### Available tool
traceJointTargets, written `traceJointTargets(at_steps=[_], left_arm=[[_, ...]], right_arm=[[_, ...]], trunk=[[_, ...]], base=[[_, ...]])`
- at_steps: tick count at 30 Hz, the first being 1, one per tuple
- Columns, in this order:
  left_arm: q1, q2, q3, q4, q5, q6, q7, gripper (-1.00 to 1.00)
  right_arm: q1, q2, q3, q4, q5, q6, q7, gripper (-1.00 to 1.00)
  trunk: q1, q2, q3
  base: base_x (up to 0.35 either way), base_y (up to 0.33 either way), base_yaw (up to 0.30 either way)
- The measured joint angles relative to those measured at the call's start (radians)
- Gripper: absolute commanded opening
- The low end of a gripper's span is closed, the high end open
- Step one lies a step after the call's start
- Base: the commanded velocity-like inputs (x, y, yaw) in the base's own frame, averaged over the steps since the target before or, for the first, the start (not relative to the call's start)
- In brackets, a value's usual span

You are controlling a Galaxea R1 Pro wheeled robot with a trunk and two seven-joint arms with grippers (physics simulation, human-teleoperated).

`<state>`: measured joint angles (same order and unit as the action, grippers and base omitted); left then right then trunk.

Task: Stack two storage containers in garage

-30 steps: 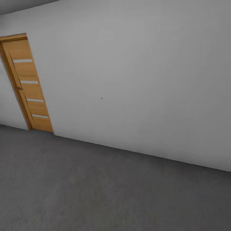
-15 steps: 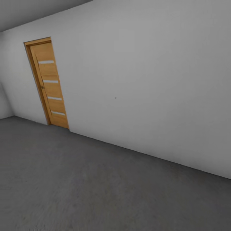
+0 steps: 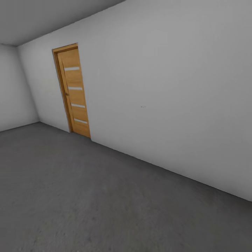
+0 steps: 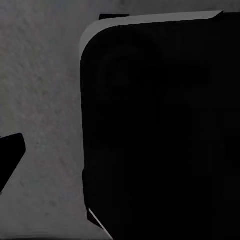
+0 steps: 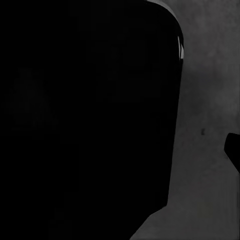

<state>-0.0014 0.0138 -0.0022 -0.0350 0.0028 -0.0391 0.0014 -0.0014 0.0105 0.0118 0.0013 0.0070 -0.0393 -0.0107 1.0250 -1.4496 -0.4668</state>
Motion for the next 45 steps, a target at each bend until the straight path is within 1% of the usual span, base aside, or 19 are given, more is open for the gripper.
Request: traceJointTargets(at_steps=[12,20,21,25,27,33,35,36,37,39,42,45], left_arm=[[0.000,0.000,0.000,0.000,0.001,0.000,0.000,1.00],[0.000,-0.021,0.009,-0.071,0.003,-0.007,-0.004,1.00],[0.000,-0.031,0.009,-0.078,0.003,-0.007,-0.006,1.00],[0.000,-0.046,0.011,-0.074,0.008,-0.007,-0.008,1.00],[0.000,-0.047,0.011,-0.073,0.010,-0.008,-0.008,1.00],[0.000,-0.050,0.011,-0.066,0.021,-0.080,-0.006,1.00],[0.000,-0.049,0.012,-0.066,0.034,-0.085,-0.005,1.00],[0.000,-0.049,0.012,-0.066,0.046,-0.086,-0.005,1.00],[0.000,-0.047,0.012,-0.065,0.115,-0.087,-0.005,1.00],[0.000,-0.046,0.011,-0.065,0.160,-0.088,-0.005,1.00],[0.000,-0.046,0.010,-0.064,0.192,-0.088,-0.006,1.00],[0.000,-0.046,0.010,-0.063,0.202,-0.088,-0.006,1.00]], right_arm=[[0.000,0.000,0.000,0.000,0.002,-0.005,0.000,1.00],[0.000,0.000,0.001,0.000,0.003,-0.005,-0.001,1.00],[0.000,0.000,0.001,0.000,0.003,-0.005,-0.001,1.00],[0.000,0.000,-0.001,0.000,0.004,-0.007,-0.002,1.00],[0.000,0.000,-0.002,0.000,0.004,-0.007,-0.002,1.00],[0.000,0.000,0.001,0.000,0.005,-0.007,-0.002,1.00],[0.000,0.000,0.001,0.000,0.005,-0.007,-0.002,1.00],[0.000,0.000,0.002,0.000,0.005,-0.007,-0.002,1.00],[0.000,0.000,0.002,0.000,0.006,-0.007,-0.002,1.00],[0.000,0.000,0.003,0.000,0.006,-0.007,-0.002,1.00],[0.000,0.000,0.003,0.000,0.006,-0.007,-0.002,1.00],[0.000,-0.001,0.004,0.000,0.006,-0.007,-0.002,1.00]], trunk=[[0.000,0.000,0.000],[0.000,0.000,0.000],[0.000,0.000,0.000],[0.000,0.000,0.000],[0.000,0.000,0.000],[0.000,0.000,0.000],[0.000,0.000,0.000],[0.000,0.000,0.000],[0.000,0.000,0.000],[0.000,0.000,0.000],[0.000,0.000,0.000],[0.000,0.000,0.000]], base=[[0.000,0.000,0.282],[0.000,0.000,0.282],[0.000,0.000,0.282],[0.000,0.000,0.281],[0.000,0.000,0.282],[0.000,0.000,0.282],[0.000,0.000,0.281],[0.000,0.000,0.282],[0.000,0.000,0.282],[0.000,0.000,0.282],[0.000,0.000,0.282],[0.000,0.000,0.282]])
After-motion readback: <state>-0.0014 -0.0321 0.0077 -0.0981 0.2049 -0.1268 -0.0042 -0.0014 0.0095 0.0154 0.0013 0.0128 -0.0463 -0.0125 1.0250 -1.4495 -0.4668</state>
